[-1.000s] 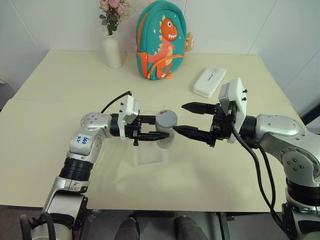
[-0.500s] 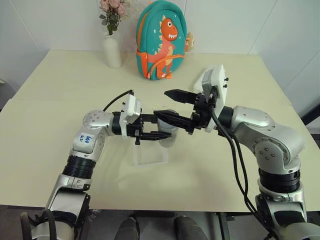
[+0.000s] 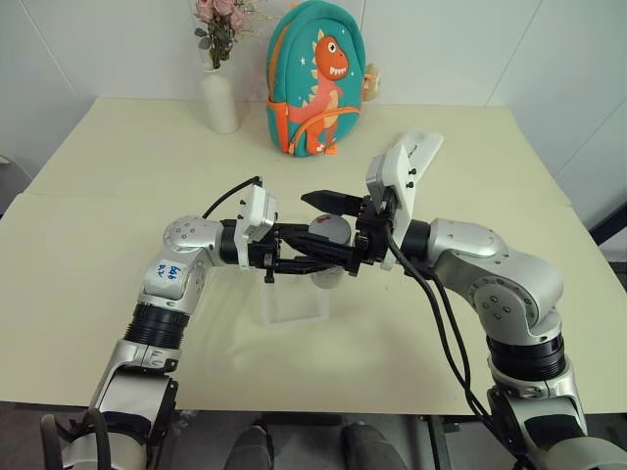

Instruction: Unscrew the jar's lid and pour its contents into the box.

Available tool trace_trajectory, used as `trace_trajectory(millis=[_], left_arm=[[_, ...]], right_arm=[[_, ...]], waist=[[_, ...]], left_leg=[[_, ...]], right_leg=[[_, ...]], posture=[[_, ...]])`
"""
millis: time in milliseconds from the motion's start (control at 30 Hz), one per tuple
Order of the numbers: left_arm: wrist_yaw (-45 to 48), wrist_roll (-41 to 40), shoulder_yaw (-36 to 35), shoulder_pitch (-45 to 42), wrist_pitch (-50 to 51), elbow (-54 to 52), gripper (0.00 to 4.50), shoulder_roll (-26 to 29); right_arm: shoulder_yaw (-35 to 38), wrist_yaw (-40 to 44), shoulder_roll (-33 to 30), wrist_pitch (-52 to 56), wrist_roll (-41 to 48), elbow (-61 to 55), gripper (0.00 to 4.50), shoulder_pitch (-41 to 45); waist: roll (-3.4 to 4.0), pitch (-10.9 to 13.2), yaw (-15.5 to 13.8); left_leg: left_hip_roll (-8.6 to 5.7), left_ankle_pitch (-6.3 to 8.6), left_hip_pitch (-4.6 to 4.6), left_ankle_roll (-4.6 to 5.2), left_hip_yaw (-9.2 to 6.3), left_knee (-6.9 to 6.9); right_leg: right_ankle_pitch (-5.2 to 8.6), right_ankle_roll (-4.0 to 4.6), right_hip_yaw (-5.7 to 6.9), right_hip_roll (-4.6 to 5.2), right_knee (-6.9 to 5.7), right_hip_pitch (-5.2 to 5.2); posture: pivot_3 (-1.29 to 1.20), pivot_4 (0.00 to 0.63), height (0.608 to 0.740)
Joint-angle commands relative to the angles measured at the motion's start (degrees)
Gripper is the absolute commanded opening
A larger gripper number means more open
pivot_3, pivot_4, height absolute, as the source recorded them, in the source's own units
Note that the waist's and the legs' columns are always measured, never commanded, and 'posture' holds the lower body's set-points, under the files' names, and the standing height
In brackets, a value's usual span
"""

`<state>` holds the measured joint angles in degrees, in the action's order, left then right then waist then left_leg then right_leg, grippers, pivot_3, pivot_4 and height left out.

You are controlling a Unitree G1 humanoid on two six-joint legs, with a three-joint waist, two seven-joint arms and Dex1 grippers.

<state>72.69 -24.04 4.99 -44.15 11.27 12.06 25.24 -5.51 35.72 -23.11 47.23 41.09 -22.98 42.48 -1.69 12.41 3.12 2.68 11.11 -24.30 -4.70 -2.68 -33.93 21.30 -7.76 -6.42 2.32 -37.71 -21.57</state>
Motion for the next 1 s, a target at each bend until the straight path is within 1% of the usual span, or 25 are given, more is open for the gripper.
trace_trajectory(millis=[33, 467, 667, 1000], left_arm=[[0.07, -0.54, -0.64, -1.50, -0.22, -1.31, 1.97, -0.21], [-0.02, -0.60, -0.69, -0.65, 0.62, -2.81, 1.97, 0.35], [-0.05, -0.74, -0.73, -0.47, 0.91, -3.18, 1.97, 0.48], [-0.44, -0.87, -0.68, -0.03, 1.17, -3.52, 1.97, 0.54]], right_arm=[[-1.03, 2.36, 0.13, -2.74, -1.70, 1.26, 3.93, 0.14], [-1.17, 6.70, 0.17, -6.56, -6.01, 5.94, 3.93, 0.61], [-0.61, 6.76, 0.08, -6.91, -6.83, 6.24, 3.93, 0.82], [1.62, 5.67, -2.55, -5.77, -6.90, 4.88, 3.93, 0.07]], waist=[[0.00, 0.00, 0.02], [0.00, 0.00, 0.00], [0.00, 0.00, 0.00], [0.00, 0.00, 0.00]], left_leg=[[0.00, 0.00, 0.00, 0.00, 0.00, -0.01], [0.00, 0.00, 0.00, 0.00, 0.00, -0.02], [0.00, 0.00, 0.00, 0.00, 0.00, -0.02], [0.00, 0.00, 0.00, 0.00, 0.00, -0.02]], right_leg=[[0.00, 0.00, 0.00, 0.00, 0.00, 0.00], [0.00, 0.00, 0.00, 0.00, -0.01, 0.00], [0.00, 0.00, 0.01, 0.00, -0.01, 0.00], [0.00, 0.00, 0.01, 0.00, -0.02, 0.00]], posture=[[0.00, 0.150, 0.740], [0.00, 0.150, 0.740], [0.00, 0.150, 0.740], [0.00, 0.150, 0.740]])
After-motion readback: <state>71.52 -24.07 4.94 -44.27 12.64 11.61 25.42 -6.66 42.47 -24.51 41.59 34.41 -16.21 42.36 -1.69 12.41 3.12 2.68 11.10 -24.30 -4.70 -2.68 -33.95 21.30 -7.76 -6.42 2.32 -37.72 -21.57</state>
